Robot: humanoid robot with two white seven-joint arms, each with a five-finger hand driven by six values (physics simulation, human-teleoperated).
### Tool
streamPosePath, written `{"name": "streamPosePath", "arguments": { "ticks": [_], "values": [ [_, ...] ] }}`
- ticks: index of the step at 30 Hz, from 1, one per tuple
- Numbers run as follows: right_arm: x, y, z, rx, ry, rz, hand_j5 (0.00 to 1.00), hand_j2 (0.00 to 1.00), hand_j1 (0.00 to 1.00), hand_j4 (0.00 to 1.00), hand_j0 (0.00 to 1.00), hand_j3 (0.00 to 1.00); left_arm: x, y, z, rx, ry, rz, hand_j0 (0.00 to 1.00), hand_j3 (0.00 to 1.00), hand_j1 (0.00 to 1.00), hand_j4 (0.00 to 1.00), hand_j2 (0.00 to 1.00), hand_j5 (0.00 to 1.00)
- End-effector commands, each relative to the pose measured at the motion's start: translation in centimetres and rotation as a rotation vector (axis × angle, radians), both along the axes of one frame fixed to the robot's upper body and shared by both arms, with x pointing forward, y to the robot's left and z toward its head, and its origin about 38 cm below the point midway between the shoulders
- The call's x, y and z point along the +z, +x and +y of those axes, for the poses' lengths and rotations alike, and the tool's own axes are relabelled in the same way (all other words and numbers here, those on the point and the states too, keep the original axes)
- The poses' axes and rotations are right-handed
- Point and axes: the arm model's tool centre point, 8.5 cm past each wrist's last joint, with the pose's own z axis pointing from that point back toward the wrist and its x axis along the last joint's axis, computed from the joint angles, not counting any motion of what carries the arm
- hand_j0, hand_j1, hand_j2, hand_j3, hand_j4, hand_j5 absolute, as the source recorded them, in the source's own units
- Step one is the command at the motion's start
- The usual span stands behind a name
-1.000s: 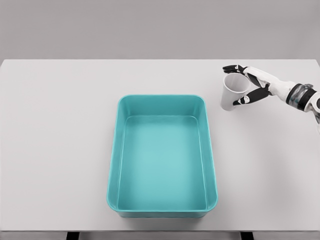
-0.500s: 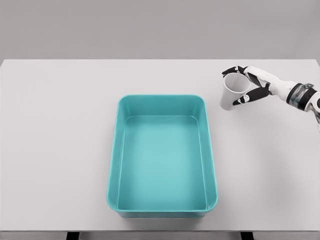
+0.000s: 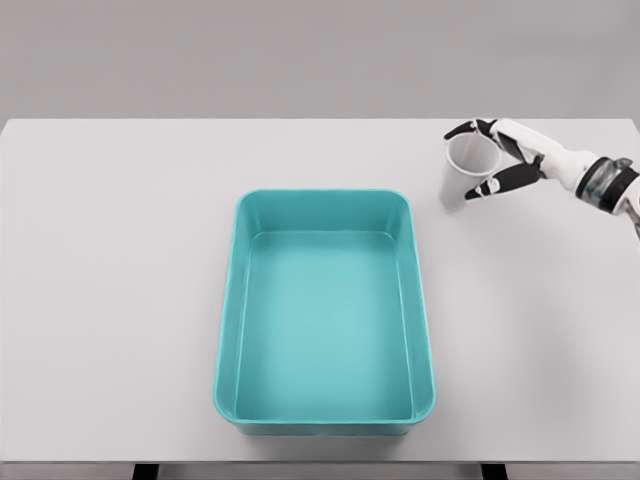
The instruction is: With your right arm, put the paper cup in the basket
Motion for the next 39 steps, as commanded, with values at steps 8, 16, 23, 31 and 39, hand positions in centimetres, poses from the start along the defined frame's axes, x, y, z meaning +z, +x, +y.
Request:
{"name": "streamPosePath", "arguments": {
  "ticks": [8, 16, 23, 31, 39],
  "values": [
    [3.1, -0.1, 0.3, 0.03, 0.045, -0.114, 0.65, 0.65, 0.65, 0.65, 0.65, 0.65, 0.0, 0.0, 0.0, 0.0, 0.0, 0.0, 1.0, 1.0, 1.0, 1.0, 1.0, 1.0],
    [6.2, -1.9, 2.0, 0.108, 0.096, -0.254, 0.65, 0.65, 0.65, 0.65, 0.65, 0.65, 0.0, 0.0, 0.0, 0.0, 0.0, 0.001, 1.0, 1.0, 1.0, 1.0, 1.0, 1.0],
    [8.0, -3.2, 1.9, 0.13, 0.117, -0.337, 0.65, 0.65, 0.65, 0.65, 0.65, 0.65, 0.0, 0.0, 0.0, 0.0, 0.0, 0.001, 1.0, 1.0, 1.0, 1.0, 1.0, 1.0],
    [10.2, -4.7, 4.4, 0.214, 0.125, -0.415, 0.59, 0.59, 0.59, 0.59, 0.59, 0.59, 0.0, 0.0, 0.0, 0.0, 0.0, 0.001, 1.0, 1.0, 1.0, 1.0, 1.0, 1.0],
    [10.8, -6.9, 8.2, 0.339, 0.109, -0.451, 0.58, 0.58, 0.58, 0.58, 0.58, 0.58, 0.0, 0.0, 0.0, 0.0, 0.0, 0.0, 1.0, 1.0, 1.0, 1.0, 1.0, 1.0]
  ]
}}
